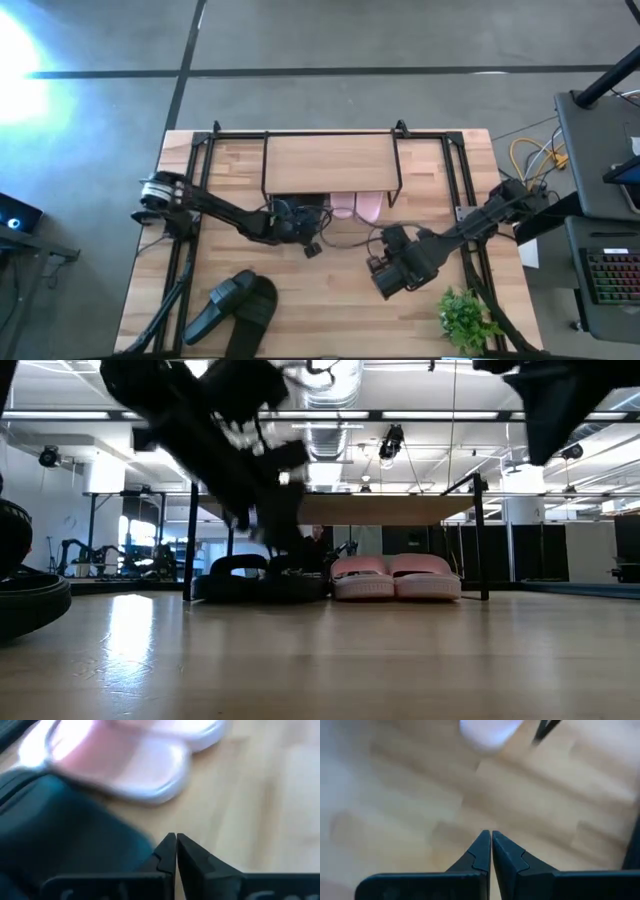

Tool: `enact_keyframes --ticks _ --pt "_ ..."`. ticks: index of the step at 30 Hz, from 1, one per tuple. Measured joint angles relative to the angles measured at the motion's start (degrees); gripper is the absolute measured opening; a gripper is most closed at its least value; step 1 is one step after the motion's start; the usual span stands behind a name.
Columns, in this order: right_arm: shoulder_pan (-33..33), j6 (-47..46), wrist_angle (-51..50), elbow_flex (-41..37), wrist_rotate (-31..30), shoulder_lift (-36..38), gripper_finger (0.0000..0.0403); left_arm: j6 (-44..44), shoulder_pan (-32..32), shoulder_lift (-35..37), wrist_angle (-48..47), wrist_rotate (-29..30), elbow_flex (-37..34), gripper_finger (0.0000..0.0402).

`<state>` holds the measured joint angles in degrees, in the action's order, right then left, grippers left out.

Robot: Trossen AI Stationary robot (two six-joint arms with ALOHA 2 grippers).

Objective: Pick and place slides into the shelf
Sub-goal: Put the black slides on the shelf

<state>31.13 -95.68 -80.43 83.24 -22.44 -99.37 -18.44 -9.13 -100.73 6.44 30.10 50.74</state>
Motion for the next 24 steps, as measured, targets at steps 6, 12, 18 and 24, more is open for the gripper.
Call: enact_keyframes --ticks 6,12,18,24 --pt "1.8 -8.2 12.5 -7.9 3.9 0.0 0.0008 1.2 -5.3 11.3 -0.6 -12.2 -0.6 0.0" --pt "-3.1 -4.5 51.4 -20.9 11.5 -0.1 0.0008 -12.1 -8.6 24.3 -23.8 -16.7 -1.3 0.0" --pt "-4.3 5.5 88.2 -25.4 12.6 -1.8 0.0008 -20.0 -14.6 37.2 -41.6 -29.7 -1.7 0.0" --pt "-4.7 6.7 72.1 -22.2 10.8 -2.0 0.0008 -25.5 -31.1 44.8 -50.2 -26.6 0.1 0.0"
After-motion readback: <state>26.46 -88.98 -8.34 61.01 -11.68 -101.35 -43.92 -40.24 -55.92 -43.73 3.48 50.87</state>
